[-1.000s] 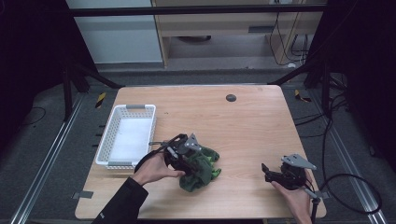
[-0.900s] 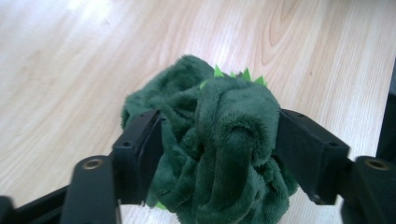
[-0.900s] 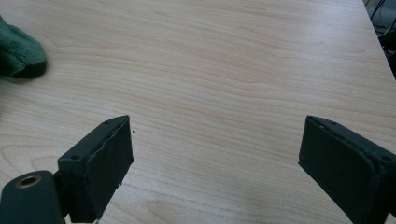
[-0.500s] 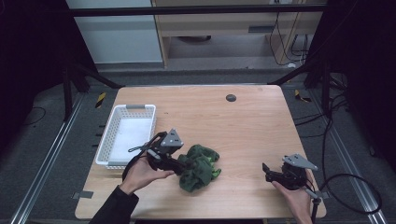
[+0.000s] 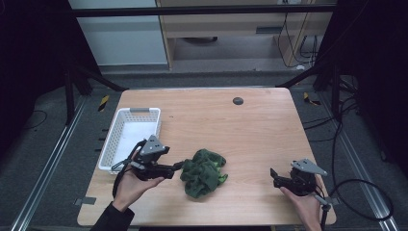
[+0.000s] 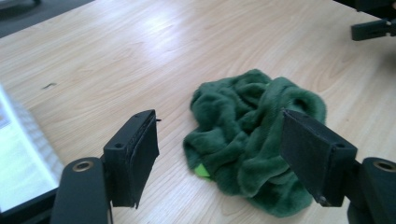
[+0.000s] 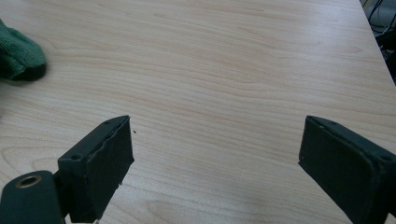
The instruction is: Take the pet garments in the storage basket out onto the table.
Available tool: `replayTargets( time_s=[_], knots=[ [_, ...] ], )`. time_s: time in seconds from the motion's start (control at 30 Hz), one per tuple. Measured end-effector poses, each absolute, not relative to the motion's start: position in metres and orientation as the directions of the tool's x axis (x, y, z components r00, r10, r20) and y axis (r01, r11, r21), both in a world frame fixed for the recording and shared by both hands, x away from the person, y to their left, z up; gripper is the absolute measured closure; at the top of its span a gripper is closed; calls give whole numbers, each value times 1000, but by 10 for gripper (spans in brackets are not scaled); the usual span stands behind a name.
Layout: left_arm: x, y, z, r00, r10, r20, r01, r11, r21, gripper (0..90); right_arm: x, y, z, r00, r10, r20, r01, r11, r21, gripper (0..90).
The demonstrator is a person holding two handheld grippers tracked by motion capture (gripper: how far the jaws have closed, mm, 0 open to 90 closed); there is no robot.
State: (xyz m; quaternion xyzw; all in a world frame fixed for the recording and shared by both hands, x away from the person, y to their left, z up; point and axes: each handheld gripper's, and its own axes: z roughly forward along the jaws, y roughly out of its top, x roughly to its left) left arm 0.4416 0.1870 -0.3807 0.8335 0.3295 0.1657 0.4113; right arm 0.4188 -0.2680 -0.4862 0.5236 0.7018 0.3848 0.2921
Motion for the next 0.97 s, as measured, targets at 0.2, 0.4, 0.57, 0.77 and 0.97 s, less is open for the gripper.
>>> replayTargets(
  time_s=[0.2, 0.4, 0.57, 0.77, 0.97],
  knots=[
    [432, 207, -389, 657, 753, -2, 424, -368, 828, 273, 418, -268, -486, -280, 960, 0, 513, 150, 845, 98],
    [422, 227, -393, 581, 814, -1, 422, -300, 856, 283, 417, -268, -485, -285, 959, -4, 508, 154, 848, 98],
    [417, 247, -399, 519, 855, -17, 440, -250, 863, 295, 414, -269, -484, -282, 959, -5, 504, 153, 850, 99],
    [412, 265, -404, 452, 892, -24, 442, -201, 874, 302, 413, -270, -485, -284, 959, -17, 499, 164, 851, 98],
    [405, 280, -409, 392, 919, -36, 447, -156, 881, 301, 410, -269, -486, -288, 958, -13, 503, 163, 849, 98]
  ],
)
